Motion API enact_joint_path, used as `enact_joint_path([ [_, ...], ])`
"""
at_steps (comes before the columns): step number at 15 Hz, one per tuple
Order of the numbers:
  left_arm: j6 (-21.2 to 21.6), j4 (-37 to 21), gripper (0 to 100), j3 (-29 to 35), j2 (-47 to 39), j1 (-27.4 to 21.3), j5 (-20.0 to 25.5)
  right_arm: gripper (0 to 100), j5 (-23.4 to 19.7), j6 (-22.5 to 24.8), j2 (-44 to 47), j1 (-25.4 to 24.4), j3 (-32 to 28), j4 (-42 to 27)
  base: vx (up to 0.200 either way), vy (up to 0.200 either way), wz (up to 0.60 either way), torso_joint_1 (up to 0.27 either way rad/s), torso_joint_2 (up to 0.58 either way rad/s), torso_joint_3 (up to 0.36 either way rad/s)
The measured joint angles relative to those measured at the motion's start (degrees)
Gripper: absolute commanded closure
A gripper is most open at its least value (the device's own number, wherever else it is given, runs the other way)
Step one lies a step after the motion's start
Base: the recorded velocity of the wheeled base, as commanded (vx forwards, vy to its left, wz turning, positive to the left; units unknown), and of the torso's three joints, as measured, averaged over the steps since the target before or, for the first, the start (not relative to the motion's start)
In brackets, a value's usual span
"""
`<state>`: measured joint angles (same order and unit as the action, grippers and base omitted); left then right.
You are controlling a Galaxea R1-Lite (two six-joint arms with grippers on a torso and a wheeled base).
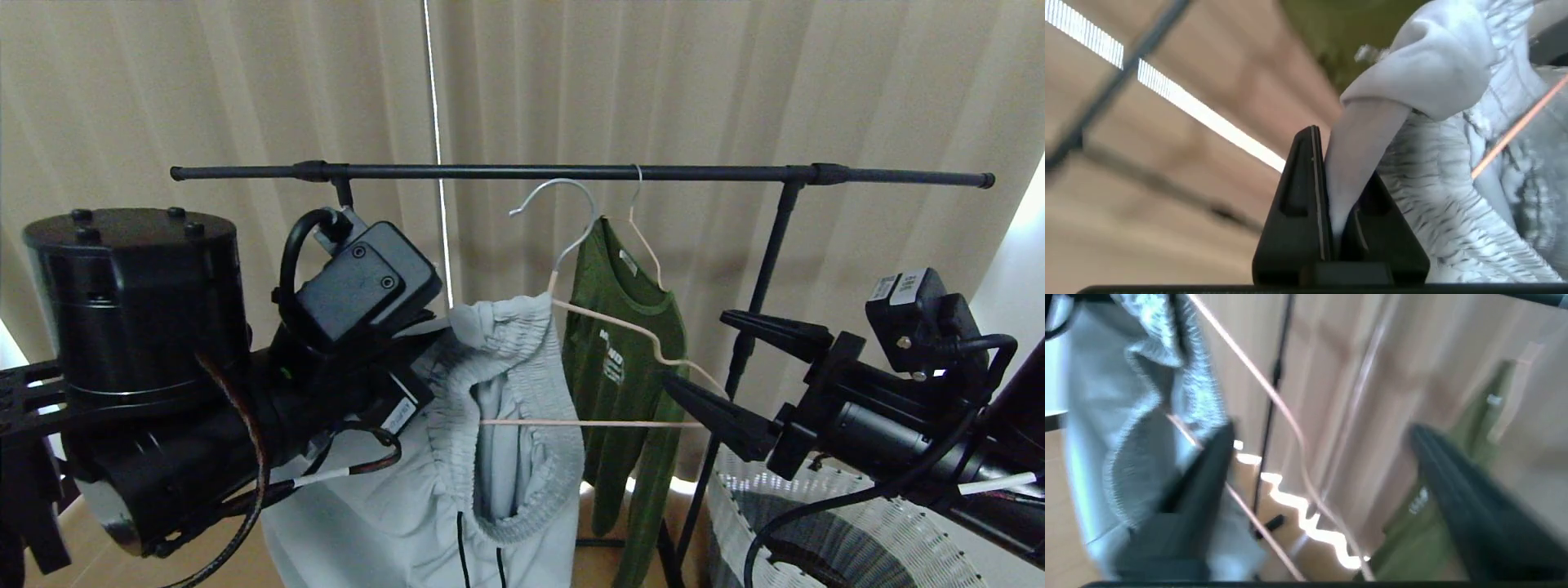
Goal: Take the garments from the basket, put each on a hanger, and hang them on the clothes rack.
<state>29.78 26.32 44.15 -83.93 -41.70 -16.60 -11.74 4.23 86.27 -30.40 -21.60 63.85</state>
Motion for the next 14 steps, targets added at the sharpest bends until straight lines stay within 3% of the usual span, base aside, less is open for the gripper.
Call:
enact_joint_path([
  [3,-10.8,-0.2,100,0.1,0.3,0.7,-9.4,0,0.0,0.0,-0.3,0.4,1.2,0.0,0.000,0.000,0.00,0.000,0.00,0.000],
  [7,-18.9,0.0,100,4.3,0.1,-1.5,-9.8,0,-0.2,-0.1,0.2,-1.1,2.9,-0.3,0.000,0.000,0.00,0.000,0.00,0.000],
  [14,-19.9,5.7,100,6.5,0.0,-6.7,-9.2,0,-0.1,-0.4,5.3,-3.6,-0.7,-0.1,0.000,0.000,0.00,0.000,0.00,0.000],
])
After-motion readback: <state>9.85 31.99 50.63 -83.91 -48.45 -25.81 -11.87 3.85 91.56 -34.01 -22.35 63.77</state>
